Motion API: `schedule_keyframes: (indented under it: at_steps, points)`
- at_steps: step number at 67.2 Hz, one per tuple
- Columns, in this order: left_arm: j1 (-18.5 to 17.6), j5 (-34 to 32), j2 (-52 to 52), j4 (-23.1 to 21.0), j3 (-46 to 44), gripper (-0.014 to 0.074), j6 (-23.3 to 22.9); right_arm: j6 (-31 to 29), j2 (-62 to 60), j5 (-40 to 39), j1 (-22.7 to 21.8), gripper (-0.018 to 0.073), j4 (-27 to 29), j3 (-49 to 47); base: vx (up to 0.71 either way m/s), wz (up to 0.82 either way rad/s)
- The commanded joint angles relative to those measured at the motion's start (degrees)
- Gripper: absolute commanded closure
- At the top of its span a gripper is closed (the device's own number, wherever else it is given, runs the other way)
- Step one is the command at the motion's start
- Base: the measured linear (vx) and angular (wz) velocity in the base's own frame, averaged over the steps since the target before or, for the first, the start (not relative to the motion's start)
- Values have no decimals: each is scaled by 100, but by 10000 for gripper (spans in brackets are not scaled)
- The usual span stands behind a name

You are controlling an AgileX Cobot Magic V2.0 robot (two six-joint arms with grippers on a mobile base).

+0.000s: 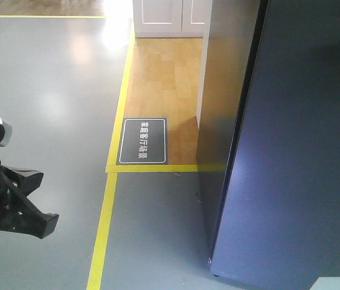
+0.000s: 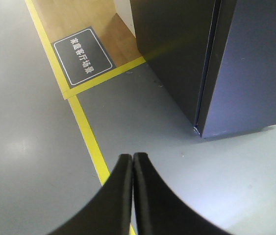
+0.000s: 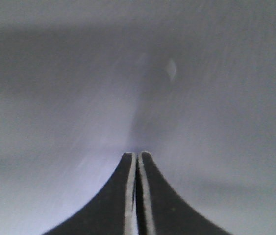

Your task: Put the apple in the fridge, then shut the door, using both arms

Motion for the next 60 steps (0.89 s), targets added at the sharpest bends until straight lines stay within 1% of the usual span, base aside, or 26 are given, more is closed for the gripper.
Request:
schedule_keyframes:
  at_steps: [1,14,27,35,45,56,60]
  points:
    - [6,-243,-74,148,-135,603,-74,-125,145,-861,-38,562,113,-501,0,0]
    - [6,-243,-74,148,-135,603,-74,-125,845,-771,-38,562,189,-1314,0,0]
    - [6,-243,-74,148,-135,603,-74,-147,1545,-379,-38,562,219,-2299,0,0]
    - [6,-243,-74,148,-135,603,-74,-147,1842,-68,-38,562,219,-2710,0,0]
    - [6,-243,-74,148,-135,603,-74,-117,1837,335,-24,562,224,-2742,0,-1]
    - [6,-238,-74,148,-135,603,-74,286,1708,851,-18,562,217,-2742,0,-1]
    - [6,-238,-74,148,-135,603,-74,309,1620,1094,22,562,169,-2742,0,0]
